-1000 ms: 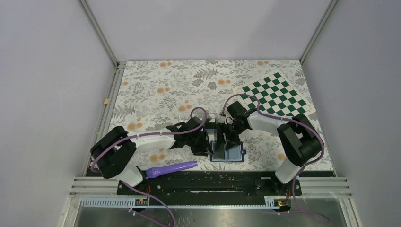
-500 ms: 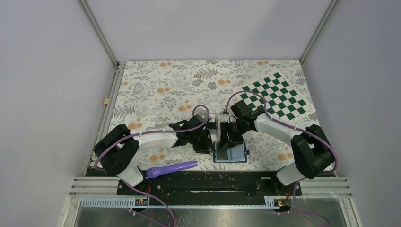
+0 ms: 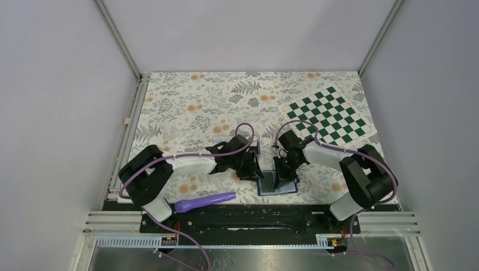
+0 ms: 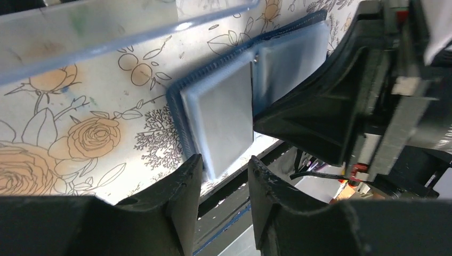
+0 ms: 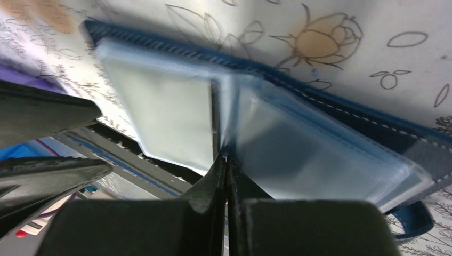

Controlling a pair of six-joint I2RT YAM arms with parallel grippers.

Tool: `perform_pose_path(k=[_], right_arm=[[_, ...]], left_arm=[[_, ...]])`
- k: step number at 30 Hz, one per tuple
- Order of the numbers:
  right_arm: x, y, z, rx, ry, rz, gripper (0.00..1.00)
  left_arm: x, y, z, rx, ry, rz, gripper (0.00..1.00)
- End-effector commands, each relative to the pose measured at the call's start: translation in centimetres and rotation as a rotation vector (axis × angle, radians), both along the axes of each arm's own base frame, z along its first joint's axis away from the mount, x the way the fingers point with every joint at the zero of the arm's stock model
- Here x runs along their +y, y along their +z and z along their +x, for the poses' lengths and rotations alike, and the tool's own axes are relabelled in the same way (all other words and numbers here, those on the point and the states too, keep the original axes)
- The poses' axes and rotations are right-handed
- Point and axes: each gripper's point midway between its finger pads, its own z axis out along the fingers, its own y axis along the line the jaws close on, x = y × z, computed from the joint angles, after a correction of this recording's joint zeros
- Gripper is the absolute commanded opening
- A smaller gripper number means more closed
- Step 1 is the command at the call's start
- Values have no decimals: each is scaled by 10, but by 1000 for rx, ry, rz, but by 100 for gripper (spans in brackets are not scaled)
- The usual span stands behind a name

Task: Put the credit cards into the card holder
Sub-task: Insert the credit card into the card holder.

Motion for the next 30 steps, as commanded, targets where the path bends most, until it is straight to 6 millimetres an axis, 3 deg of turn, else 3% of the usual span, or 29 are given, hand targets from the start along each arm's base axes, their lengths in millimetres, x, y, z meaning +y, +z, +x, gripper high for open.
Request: perform_pose_path(k=[1, 15, 23, 30], right_arm=[[-9, -18, 0, 4, -6, -45, 0], [-5, -19, 0, 17, -4, -31, 0], [-4, -19, 1, 24, -4, -26, 0], [-3, -19, -1, 32, -3, -20, 0]], left_arm=[[-21, 16, 11, -26, -15, -67, 38], [-29, 7, 13, -7, -40, -57, 33], [-16, -2, 15, -20, -25, 22, 38], [-23, -5, 12, -7, -50, 18, 31]])
